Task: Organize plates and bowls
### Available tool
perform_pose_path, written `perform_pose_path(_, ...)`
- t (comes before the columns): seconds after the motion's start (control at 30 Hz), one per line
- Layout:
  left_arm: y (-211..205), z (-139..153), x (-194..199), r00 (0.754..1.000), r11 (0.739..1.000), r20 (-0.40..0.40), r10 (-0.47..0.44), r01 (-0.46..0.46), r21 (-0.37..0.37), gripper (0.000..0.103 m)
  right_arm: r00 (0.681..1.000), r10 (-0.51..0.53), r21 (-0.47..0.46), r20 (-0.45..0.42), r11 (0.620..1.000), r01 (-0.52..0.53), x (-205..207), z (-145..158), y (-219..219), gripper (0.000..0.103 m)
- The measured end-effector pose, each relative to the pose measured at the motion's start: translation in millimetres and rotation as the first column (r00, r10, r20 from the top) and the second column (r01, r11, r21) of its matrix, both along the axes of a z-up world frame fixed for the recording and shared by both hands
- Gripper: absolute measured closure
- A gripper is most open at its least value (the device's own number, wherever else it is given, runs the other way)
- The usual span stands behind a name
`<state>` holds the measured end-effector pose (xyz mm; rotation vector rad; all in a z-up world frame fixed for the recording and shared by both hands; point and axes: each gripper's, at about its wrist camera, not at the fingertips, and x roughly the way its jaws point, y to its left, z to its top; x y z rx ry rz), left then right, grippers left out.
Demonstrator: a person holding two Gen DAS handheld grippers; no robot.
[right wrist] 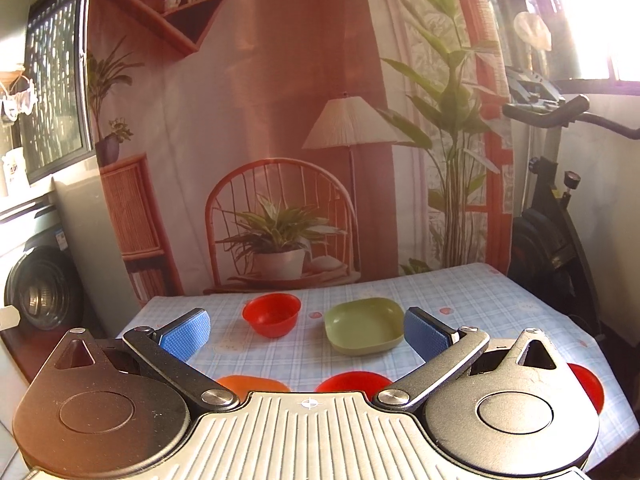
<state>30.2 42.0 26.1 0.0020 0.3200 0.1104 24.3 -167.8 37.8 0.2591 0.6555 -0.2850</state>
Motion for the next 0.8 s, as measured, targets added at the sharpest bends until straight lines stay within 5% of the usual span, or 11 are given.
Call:
perform_pose_path(0.23,24,24,32,0.998,0.997,0.031,0.063,-0.064,0.037,0.002,0.991,0.029,0.033,0.13,0.999,-0.034,37,0,-4,0.0)
perform_pose_path(0.53,73,4,58,0.988,0.991,-0.094,0.12,-0.113,0.076,0.002,0.968,0.252,0.065,-0.006,0.966,-0.251,123,-50,61,0.0)
perform_pose_path(0.7,112,-24,67,0.967,0.987,-0.195,0.163,-0.163,0.019,0.007,0.917,0.396,0.105,-0.055,0.915,-0.389,159,-94,120,0.004)
perform_pose_path(0.8,136,-42,72,0.952,0.983,-0.255,0.169,-0.181,-0.025,0.011,0.87,0.482,0.144,-0.105,0.873,-0.466,179,-122,156,0.018)
